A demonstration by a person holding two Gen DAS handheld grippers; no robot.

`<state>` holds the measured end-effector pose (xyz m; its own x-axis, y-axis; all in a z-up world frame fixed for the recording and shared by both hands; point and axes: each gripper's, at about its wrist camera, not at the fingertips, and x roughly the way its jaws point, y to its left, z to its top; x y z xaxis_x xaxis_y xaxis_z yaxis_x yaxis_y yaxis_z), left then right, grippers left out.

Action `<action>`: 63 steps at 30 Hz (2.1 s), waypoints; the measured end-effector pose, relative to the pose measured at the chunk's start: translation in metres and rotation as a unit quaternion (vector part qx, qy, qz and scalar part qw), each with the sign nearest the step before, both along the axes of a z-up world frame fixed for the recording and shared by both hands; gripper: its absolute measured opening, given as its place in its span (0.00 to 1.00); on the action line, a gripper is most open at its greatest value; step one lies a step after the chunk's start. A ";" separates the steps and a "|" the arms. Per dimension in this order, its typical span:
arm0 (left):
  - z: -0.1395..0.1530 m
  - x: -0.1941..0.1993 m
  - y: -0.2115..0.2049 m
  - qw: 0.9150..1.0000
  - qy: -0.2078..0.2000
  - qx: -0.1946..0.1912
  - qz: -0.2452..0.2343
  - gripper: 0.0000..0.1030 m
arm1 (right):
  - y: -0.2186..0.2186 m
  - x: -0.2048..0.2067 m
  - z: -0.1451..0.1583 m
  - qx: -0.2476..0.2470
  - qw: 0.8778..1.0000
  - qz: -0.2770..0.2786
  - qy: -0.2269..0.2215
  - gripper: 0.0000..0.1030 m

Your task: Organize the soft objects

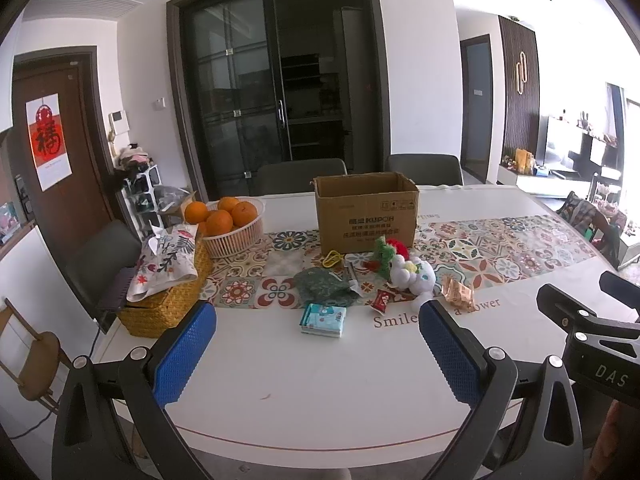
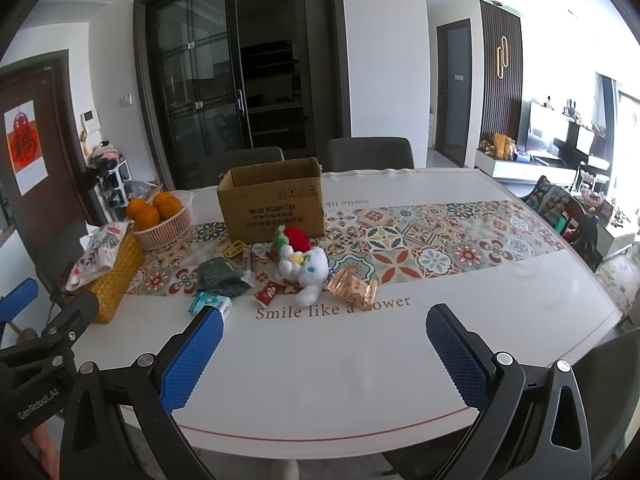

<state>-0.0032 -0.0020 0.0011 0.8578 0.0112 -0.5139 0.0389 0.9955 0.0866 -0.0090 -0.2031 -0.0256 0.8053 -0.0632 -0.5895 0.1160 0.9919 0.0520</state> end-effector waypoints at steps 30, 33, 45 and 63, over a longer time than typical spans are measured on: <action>0.002 0.000 -0.001 1.000 -0.001 -0.001 0.000 1.00 | 0.001 0.000 0.002 0.001 1.000 0.000 -0.001 1.00; 0.002 0.000 -0.001 1.000 -0.001 -0.001 0.000 1.00 | 0.001 -0.001 0.002 0.001 1.000 0.000 -0.001 1.00; 0.002 0.000 -0.002 1.000 -0.002 -0.001 0.000 1.00 | 0.001 -0.001 0.002 0.001 1.000 0.000 -0.001 1.00; -0.001 0.002 0.001 1.000 0.004 0.001 -0.001 1.00 | 0.015 0.003 -0.003 0.007 1.000 0.010 0.006 1.00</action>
